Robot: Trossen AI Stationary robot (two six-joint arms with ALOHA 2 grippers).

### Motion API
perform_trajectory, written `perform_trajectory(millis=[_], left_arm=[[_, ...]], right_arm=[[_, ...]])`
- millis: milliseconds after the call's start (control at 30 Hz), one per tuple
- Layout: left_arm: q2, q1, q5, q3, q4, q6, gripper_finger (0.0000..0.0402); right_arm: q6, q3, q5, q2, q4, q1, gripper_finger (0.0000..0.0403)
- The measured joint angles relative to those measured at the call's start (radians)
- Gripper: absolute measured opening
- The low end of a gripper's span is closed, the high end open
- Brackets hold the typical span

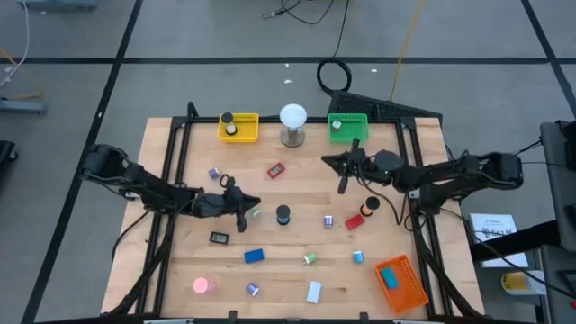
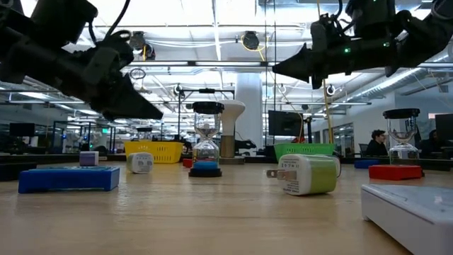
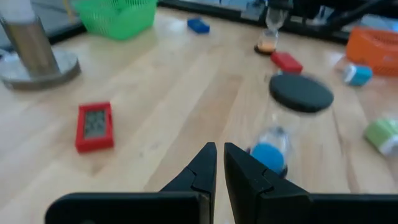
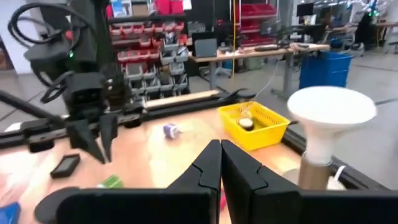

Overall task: Pick & Place Office items
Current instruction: Put the top purple charger adapter into the green bin

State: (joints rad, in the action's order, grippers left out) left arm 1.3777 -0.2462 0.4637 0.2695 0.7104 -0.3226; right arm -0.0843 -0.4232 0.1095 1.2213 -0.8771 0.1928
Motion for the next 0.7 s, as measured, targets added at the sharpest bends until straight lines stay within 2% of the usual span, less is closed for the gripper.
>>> perform_trajectory(millis=[133,233,367,533,700], left_arm=[[-0.056,-0.005,-0.032,0.001,-0.116,-0.020,0.0042],[-0.104,-0.001,-0.070,0.002,-0.198,-0.022,0.0069],[-0.169,0.000,-0.135,0.002,-0.305,-0.024,0.0119],[-0.184,0.022,-0.208,0.002,-0.423,-0.015,0.0191],[-0.175,0.073,-0.255,0.002,-0.445,0.073,0.0259]], right_arm=[[0.000,0.000,0.054,0.000,0.007,-0.068,0.0001],[0.019,0.000,0.078,0.000,0.007,-0.106,0.0001],[0.050,0.000,0.080,0.000,-0.008,-0.123,0.0001],[0.066,0.000,0.081,0.000,-0.016,-0.118,0.0001],[0.072,0.000,0.080,0.000,-0.014,-0.100,0.0001]])
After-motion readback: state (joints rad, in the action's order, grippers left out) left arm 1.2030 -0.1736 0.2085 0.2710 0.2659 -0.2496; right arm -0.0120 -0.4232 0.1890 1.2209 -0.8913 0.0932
